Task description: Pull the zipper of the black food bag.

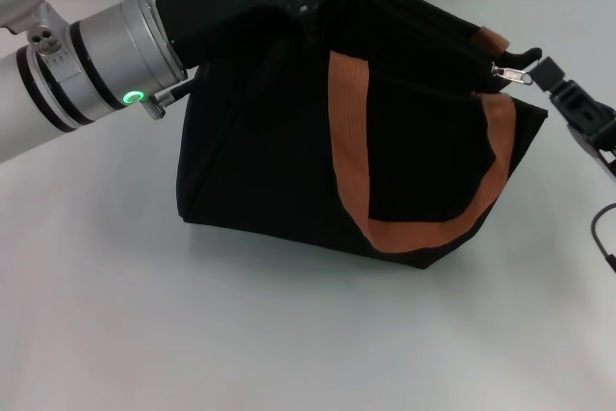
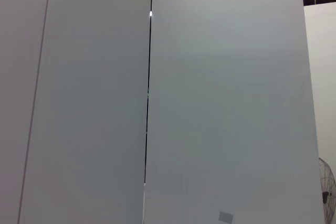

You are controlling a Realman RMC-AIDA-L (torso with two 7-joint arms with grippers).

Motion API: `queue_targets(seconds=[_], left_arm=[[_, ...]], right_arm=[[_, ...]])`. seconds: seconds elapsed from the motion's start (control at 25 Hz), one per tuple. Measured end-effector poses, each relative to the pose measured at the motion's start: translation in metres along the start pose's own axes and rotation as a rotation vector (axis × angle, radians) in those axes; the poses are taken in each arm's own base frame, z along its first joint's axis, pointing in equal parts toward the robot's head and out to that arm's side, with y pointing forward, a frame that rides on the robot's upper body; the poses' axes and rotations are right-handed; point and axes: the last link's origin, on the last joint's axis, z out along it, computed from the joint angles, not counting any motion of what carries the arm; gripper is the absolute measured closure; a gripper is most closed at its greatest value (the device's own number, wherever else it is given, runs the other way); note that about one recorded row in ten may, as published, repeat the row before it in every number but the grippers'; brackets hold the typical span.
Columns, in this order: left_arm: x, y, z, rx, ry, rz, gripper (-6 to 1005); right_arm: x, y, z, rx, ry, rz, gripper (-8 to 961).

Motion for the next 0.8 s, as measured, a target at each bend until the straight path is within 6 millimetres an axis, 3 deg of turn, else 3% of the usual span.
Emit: queue_targets(seconds=[0.4,0.48,0.8], left_arm=[[0.0,0.0,-0.001,0.005,0.001,-0.001,880],[0.0,0.0,-0.002,0.006,0.001,-0.002,879],[-0.005,-0.005,0.0,0.041,-0.03,-0.007,873]], right_arm=[[-0.012,-0.007,-0.026,0.094,-0.149,-0.01,953],[-0.014,-0.008,-0.031,0.111,-0.168,-0.015,833],[-0.015,-0.004,-0.033,0.099,-0.182,-0.13,706]])
